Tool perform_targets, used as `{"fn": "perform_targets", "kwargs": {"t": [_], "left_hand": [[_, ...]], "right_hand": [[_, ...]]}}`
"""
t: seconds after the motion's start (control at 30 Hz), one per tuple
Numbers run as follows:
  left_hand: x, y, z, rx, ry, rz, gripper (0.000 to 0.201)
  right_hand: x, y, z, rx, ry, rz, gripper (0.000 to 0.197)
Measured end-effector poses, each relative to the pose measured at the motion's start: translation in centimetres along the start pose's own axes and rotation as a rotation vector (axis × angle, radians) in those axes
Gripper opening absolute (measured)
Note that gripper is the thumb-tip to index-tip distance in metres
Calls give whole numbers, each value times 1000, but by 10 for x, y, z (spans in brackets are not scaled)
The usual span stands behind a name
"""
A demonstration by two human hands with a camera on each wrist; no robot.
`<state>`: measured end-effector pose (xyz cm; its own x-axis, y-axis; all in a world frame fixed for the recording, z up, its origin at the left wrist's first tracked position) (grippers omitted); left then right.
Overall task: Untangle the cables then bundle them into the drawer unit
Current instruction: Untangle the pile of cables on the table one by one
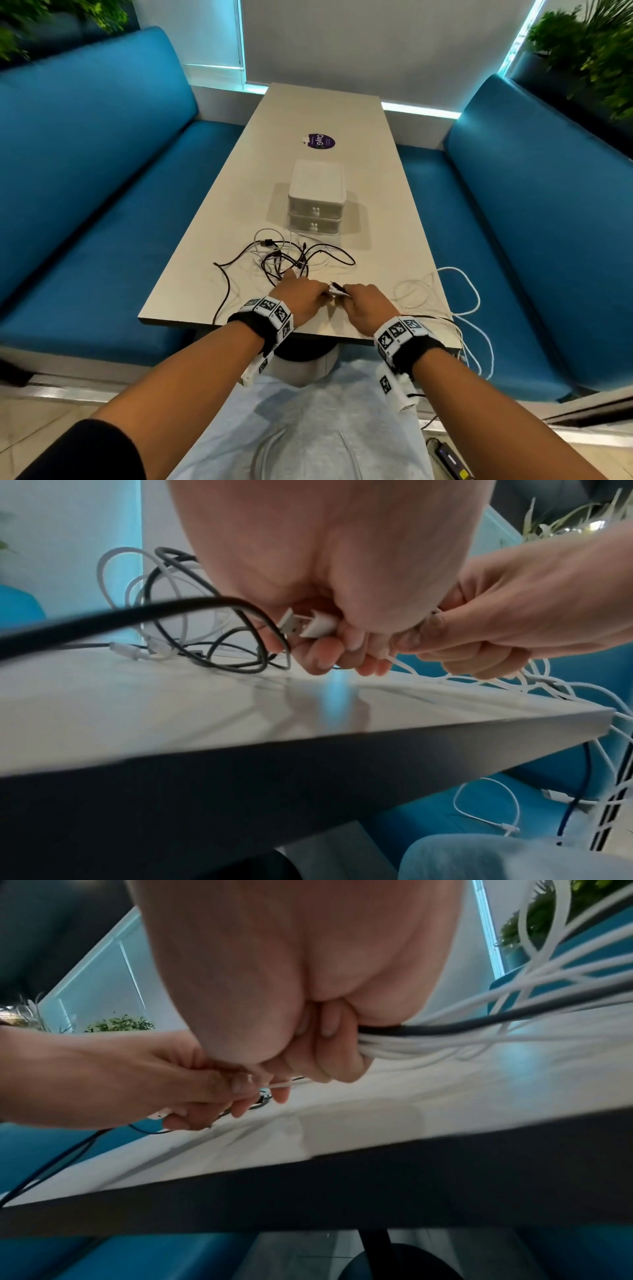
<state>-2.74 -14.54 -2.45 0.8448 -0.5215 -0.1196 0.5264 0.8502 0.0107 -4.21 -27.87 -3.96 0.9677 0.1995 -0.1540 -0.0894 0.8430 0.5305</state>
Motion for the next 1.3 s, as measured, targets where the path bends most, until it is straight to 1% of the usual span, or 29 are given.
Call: {"fn": "perform_targets", "kwargs": {"t": [0.07, 0.2, 0.3, 0.43, 0.5, 0.57, 0.63, 0.7, 0.73, 0.8, 0.87, 0.93, 1.07, 1.17, 1.3], "left_hand": [[-1, 1, 0, 11, -7, 3, 28], [4, -1, 3, 8, -25, -2, 27], [9, -7, 7, -13, -56, -21, 28], [11, -3, 12, -119, -134, -18, 34], [12, 4, 19, -149, -192, 4, 31], [12, 12, 26, -144, -246, 47, 25], [14, 25, 31, -127, -286, 141, 19], [16, 39, 34, -108, -265, 256, 15], [18, 44, 34, -99, -231, 298, 18], [19, 52, 34, -66, -156, 339, 26], [17, 59, 31, -13, -95, 352, 28], [15, 63, 22, 35, -57, 355, 24], [14, 66, 5, 63, -35, 345, 22], [16, 67, 0, 43, -12, 349, 27], [14, 67, 0, 52, -13, 371, 22]], "right_hand": [[-1, -7, 3, -57, 6, -16, 23], [-5, -18, 16, -216, -62, -69, 24], [-7, -24, 25, -330, -78, -117, 25], [-13, -44, 53, -413, -128, -283, 26], [-19, -56, 70, -419, -157, -384, 26], [-24, -66, 82, -353, -188, -473, 25], [-26, -70, 90, -275, -246, -518, 21], [-23, -66, 92, -228, -310, -486, 20], [-21, -62, 89, -211, -320, -438, 19], [-14, -52, 76, -183, -281, -330, 21], [-9, -48, 57, -156, -207, -283, 26], [-6, -47, 45, -112, -164, -284, 30], [-4, -38, 41, -9, -160, -275, 31], [-2, -26, 48, 93, -176, -253, 28], [4, -13, 50, 227, -145, -225, 31]]}}
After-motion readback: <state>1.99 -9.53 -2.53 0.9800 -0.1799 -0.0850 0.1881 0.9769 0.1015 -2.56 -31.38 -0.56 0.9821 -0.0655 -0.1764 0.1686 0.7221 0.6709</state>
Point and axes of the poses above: each hand's wrist, its own x-axis towards the middle knuckle, its own z-axis out of the back of the hand, y = z × x, the point moved 6 cm from there along x, towards the middle knuckle, and after that the axes turned 11 degrees about x, right-handed, at the moved point
